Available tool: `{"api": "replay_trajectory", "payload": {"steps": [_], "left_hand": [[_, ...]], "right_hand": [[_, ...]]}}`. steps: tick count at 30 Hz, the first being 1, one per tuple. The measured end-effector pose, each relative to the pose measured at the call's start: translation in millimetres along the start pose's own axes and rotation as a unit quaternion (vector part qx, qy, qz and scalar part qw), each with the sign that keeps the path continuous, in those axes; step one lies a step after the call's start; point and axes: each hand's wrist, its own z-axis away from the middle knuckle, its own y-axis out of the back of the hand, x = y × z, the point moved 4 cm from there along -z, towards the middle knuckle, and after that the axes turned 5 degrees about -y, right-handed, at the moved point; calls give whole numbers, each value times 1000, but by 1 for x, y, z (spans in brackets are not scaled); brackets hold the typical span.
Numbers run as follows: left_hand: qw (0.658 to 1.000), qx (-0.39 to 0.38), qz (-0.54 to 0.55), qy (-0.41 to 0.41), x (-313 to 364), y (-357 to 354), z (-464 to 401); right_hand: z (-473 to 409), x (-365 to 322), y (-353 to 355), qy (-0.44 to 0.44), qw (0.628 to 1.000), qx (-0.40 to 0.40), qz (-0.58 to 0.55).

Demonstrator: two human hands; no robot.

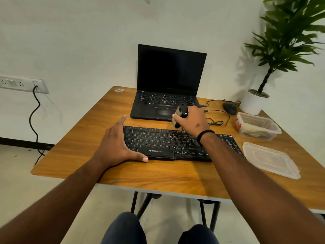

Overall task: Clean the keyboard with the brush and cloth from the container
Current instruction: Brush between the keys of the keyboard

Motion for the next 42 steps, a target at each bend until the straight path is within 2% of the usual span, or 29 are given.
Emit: {"api": "replay_trajectory", "payload": {"steps": [2, 4, 6, 8, 10, 12, 15, 19, 22, 24, 26, 30, 32, 34, 37, 40, 42], "left_hand": [[1000, 0, 2, 0, 0, 0, 0], [1000, 1, 1, -1, 0, 0, 0], [1000, 0, 2, 0, -1, 0, 1], [1000, 1, 2, 0, 0, 1, 1], [1000, 3, -1, -2, 0, 0, 0], [1000, 5, -3, -2, 1, 1, 0], [1000, 4, -4, 0, 2, 1, 0], [1000, 4, -1, 0, 1, 2, 0], [1000, 3, -3, 1, 1, 2, 1], [1000, 1, -2, 0, 2, 1, 1], [1000, 3, -4, -2, 2, 2, 1], [1000, 0, -12, 0, 1, 0, 1], [1000, 1, -10, 0, 1, -1, 1], [1000, 2, -11, 0, 1, 0, 0], [1000, 1, -14, 2, 0, -1, 0], [1000, 3, -13, 0, 0, -1, -1], [1000, 5, -15, -3, 0, 0, 0]], "right_hand": [[-1, 1, -1, 1, 1000, -6, -24], [1, 3, -6, 1, 1000, -27, 15], [0, 6, -4, -10, 999, -3, 41], [-1, 9, 1, -17, 1000, 15, 11], [0, 11, 1, -20, 1000, -6, -16], [4, 12, 2, -22, 1000, -20, 11], [4, 14, 9, -24, 999, 18, 20], [7, 15, 8, -25, 999, -11, 29], [8, 20, 15, -36, 998, 42, 38], [6, 25, 16, -36, 999, 33, -1], [5, 28, 13, -50, 999, 4, 12], [5, 33, 20, -63, 996, 53, 38], [7, 32, 17, -50, 998, 29, 16], [9, 33, 14, -58, 997, 17, 41], [9, 38, 20, -73, 993, 58, 69], [12, 41, 22, -76, 995, 58, 28], [15, 47, 22, -92, 993, 60, 48]]}}
